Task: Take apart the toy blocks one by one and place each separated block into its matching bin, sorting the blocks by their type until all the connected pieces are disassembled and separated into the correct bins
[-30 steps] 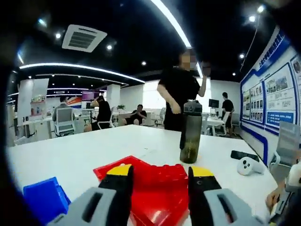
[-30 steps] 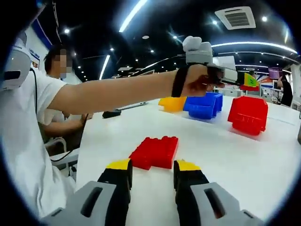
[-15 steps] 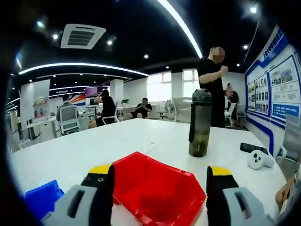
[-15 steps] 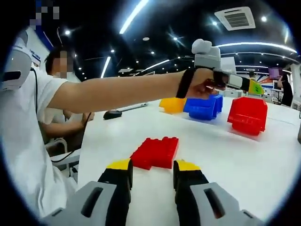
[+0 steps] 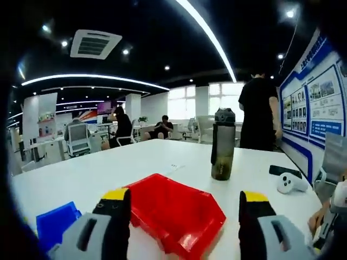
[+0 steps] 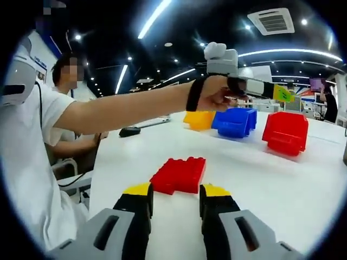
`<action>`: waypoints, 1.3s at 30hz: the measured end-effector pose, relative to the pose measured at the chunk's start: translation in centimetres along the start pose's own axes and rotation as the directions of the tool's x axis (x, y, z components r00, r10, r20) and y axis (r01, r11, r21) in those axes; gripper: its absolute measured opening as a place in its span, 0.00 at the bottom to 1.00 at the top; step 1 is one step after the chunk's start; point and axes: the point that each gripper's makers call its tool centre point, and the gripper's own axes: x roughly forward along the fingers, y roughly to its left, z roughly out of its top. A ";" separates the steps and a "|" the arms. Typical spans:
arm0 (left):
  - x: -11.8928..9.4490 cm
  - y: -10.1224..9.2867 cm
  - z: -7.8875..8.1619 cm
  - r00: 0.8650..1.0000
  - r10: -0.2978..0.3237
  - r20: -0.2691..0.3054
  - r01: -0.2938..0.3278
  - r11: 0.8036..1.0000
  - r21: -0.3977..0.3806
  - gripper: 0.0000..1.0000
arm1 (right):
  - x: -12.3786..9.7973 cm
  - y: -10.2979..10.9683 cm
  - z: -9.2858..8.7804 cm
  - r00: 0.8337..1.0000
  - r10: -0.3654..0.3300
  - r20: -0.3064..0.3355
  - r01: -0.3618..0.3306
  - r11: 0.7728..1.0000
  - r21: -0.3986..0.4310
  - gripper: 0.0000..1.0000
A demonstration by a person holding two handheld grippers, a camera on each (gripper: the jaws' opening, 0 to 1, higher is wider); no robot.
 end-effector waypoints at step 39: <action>-17.8 -11.8 -13.1 0.995 -0.057 -0.082 0.059 0.998 0.022 0.79 | -0.3 0.2 0.1 1.000 -0.010 0.015 0.010 1.000 -0.002 0.36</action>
